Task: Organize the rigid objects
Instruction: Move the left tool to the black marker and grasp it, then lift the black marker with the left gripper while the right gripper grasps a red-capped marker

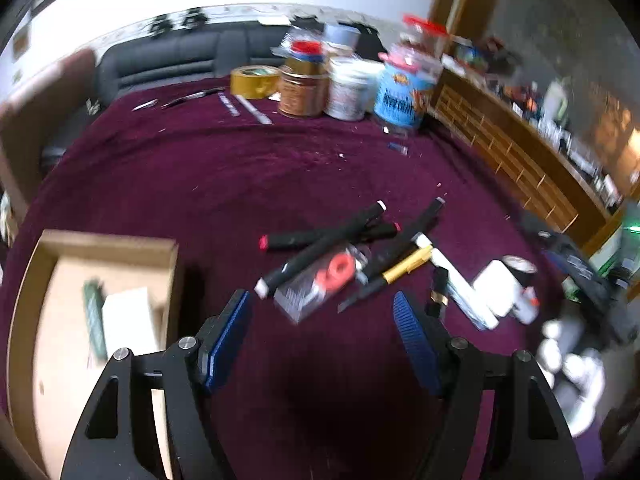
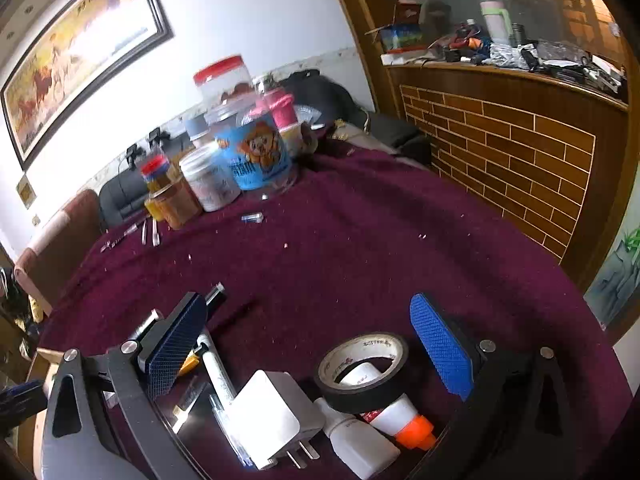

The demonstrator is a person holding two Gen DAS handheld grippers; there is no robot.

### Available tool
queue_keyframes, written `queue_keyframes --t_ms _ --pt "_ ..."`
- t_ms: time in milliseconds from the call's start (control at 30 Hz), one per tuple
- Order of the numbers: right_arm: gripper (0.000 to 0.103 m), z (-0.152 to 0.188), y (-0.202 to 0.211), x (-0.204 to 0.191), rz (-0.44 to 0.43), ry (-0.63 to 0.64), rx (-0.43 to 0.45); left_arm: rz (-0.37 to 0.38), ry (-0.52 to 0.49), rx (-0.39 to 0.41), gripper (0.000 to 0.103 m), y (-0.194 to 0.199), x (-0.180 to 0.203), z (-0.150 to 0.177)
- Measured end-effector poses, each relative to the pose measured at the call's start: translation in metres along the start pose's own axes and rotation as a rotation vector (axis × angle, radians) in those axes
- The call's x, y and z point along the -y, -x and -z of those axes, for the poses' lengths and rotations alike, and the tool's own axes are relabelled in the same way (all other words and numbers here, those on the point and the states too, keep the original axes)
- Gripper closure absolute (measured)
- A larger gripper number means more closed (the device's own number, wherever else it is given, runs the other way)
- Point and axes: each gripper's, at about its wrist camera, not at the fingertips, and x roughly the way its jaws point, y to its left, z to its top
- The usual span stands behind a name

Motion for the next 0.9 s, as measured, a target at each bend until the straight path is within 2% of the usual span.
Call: queue_keyframes --t_ms 67,200,300,333,367,400,467,667,900 --pt "0.001 0.001 0.001 -0.005 -0.013 0.016 -0.007 0.038 -0.042 -0.018 0.045 -0.022 0.009 -0.013" --pt "0.001 0.004 0.000 -0.015 -0.021 0.062 -0.021 -0.003 -0.131 -0.025 0.045 -0.053 0.023 -0.030" --pt "0.001 0.005 0.000 -0.018 -0.027 0.072 -0.020 -0.026 -0.181 -0.095 0.047 -0.084 0.025 -0.030" --pt "0.001 0.006 -0.001 -0.018 -0.028 0.071 -0.023 -0.038 -0.192 -0.114 0.054 -0.090 0.025 -0.028" --pt "0.001 0.006 -0.002 -0.017 -0.029 0.068 -0.028 -0.050 -0.199 -0.105 0.065 -0.092 0.024 -0.025" --pt "0.001 0.006 -0.003 -0.017 -0.030 0.066 -0.033 -0.026 -0.180 -0.098 0.087 -0.090 0.020 -0.025" --pt "0.001 0.006 -0.004 -0.016 -0.026 0.063 -0.037 0.011 -0.111 -0.111 0.092 -0.086 0.011 -0.027" --pt "0.001 0.007 -0.006 -0.018 -0.011 0.073 -0.042 0.040 -0.065 -0.086 0.092 -0.061 0.002 -0.017" --pt "0.001 0.007 -0.007 -0.016 0.001 0.073 -0.041 0.101 0.012 0.029 0.092 0.013 -0.012 0.004"
